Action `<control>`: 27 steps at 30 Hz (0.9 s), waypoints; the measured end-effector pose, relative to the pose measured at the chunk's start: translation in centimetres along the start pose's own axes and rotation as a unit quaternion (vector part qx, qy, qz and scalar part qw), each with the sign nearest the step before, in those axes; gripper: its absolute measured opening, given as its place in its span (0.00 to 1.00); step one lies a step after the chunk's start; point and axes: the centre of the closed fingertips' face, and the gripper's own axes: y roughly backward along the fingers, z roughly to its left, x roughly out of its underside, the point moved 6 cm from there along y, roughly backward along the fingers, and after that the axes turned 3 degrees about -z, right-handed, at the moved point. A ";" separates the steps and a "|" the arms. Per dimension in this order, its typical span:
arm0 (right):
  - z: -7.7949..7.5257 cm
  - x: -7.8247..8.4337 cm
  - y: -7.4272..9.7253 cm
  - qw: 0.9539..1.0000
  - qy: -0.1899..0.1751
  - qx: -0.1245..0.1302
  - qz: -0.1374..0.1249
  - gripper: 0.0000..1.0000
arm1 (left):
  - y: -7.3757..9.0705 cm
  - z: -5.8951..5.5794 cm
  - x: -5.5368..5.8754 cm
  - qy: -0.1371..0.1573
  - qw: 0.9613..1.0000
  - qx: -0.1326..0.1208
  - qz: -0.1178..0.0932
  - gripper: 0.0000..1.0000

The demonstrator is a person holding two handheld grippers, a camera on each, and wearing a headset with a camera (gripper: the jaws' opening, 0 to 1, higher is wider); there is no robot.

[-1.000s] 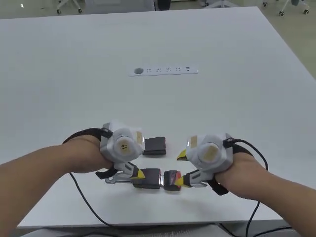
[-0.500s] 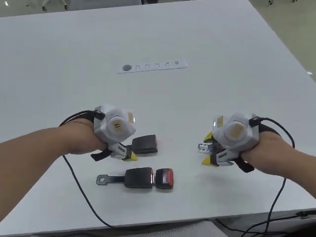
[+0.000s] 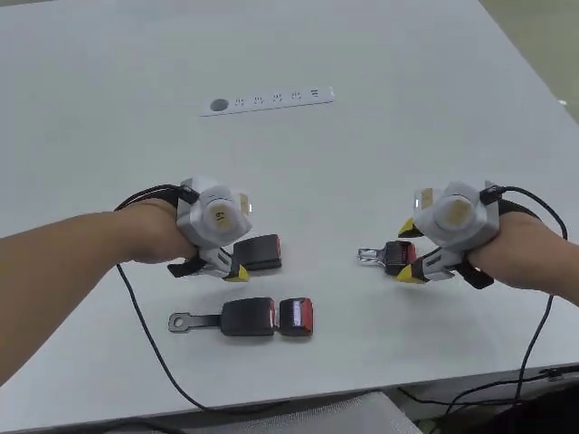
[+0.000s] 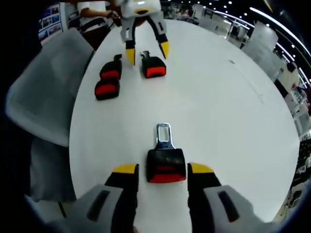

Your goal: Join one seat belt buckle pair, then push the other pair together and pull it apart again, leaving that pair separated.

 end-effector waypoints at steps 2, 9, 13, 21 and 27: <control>-0.1 0.2 -0.1 1.000 0.001 -0.005 0.001 0.37 | -0.2 0.2 0.1 -0.002 1.000 0.001 0.002 0.47; -0.4 0.1 -0.4 1.000 0.008 -0.023 0.000 0.32 | -0.3 0.1 -0.1 -0.003 1.000 0.007 -0.004 0.32; -0.3 -0.2 -0.3 0.999 0.025 -0.035 0.007 0.32 | -0.5 -0.3 -0.1 -0.029 1.000 0.006 0.003 0.32; 0.3 -1.6 -0.7 0.998 0.038 -0.038 0.011 0.32 | -0.9 0.3 0.2 -0.023 1.000 0.002 0.007 0.32; 0.5 -3.6 -1.8 0.999 0.041 -0.036 0.001 0.32 | -0.9 0.2 0.5 -0.016 1.000 0.000 -0.003 0.32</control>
